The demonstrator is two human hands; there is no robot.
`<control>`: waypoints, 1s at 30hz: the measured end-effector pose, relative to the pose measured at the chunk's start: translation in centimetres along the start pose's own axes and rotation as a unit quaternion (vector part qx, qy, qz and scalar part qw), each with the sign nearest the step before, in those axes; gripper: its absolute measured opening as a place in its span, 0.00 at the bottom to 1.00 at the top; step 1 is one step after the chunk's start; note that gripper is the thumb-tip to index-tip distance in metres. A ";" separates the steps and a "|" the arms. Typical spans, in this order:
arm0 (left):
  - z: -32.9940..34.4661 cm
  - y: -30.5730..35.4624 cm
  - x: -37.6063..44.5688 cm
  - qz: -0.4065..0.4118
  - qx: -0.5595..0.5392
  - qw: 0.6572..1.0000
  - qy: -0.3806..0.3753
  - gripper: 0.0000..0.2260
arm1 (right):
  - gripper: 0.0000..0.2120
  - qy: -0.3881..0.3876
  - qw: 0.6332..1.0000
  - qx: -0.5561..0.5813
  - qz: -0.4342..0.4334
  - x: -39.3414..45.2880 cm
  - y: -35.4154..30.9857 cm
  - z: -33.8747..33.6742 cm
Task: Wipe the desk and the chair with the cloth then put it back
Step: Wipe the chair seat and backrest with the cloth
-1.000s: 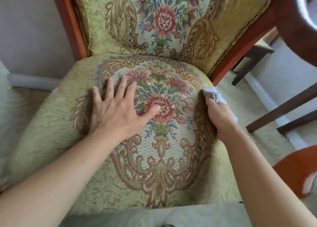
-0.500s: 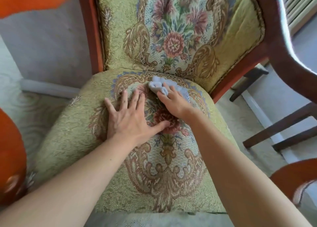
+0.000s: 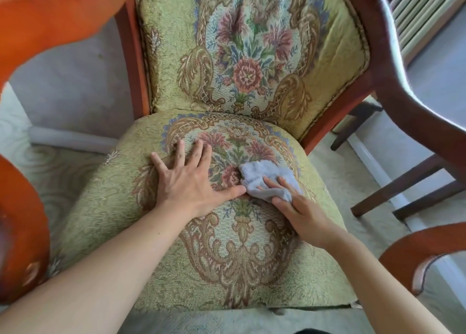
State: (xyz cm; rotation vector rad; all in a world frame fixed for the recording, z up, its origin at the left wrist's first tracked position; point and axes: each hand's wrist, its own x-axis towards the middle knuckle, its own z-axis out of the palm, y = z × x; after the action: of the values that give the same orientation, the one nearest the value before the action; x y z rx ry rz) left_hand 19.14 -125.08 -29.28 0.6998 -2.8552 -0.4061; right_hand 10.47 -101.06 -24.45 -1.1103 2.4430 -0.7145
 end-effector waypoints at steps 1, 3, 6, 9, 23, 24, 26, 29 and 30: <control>0.1 0.0 0.0 -0.001 0.000 1.000 0.000 0.61 | 0.16 0.014 0.997 0.056 0.047 -0.9 0.2 -0.7; 0.2 0.0 0.1 0.000 0.001 1.000 0.001 0.59 | 0.22 0.051 0.973 0.196 0.113 -2.2 0.5 -2.8; 0.5 -0.1 0.2 0.002 -0.001 1.000 0.007 0.57 | 0.22 0.155 0.862 0.460 0.148 -2.1 1.6 -6.2; 0.6 -0.1 0.2 0.001 0.003 1.000 0.013 0.56 | 0.20 0.339 0.757 0.536 0.155 -0.2 1.5 -8.8; 0.9 0.0 0.3 0.003 0.010 0.999 0.030 0.54 | 0.29 0.093 0.972 -0.023 0.215 14.7 -2.5 -1.2; 0.9 0.0 0.2 0.004 0.009 0.999 0.032 0.54 | 0.29 0.075 0.977 -0.035 0.196 15.6 -3.1 -1.0; 0.8 -0.1 0.2 0.004 0.012 0.999 0.034 0.54 | 0.30 0.035 0.985 -0.048 0.163 17.4 -4.9 -0.4; 0.7 0.0 0.2 0.005 0.013 0.999 0.033 0.54 | 0.28 -0.007 0.995 -0.026 0.095 19.0 -7.7 0.8; 0.7 0.0 0.2 0.006 0.012 0.999 0.031 0.54 | 0.28 -0.014 0.997 -0.014 0.078 19.3 -8.2 1.1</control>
State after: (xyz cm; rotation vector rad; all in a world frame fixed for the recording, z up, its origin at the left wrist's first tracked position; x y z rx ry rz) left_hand 18.82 -125.05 -29.92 0.6876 -2.8093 -0.3424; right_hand 3.82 -120.91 -22.82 -0.9201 2.4898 -0.6151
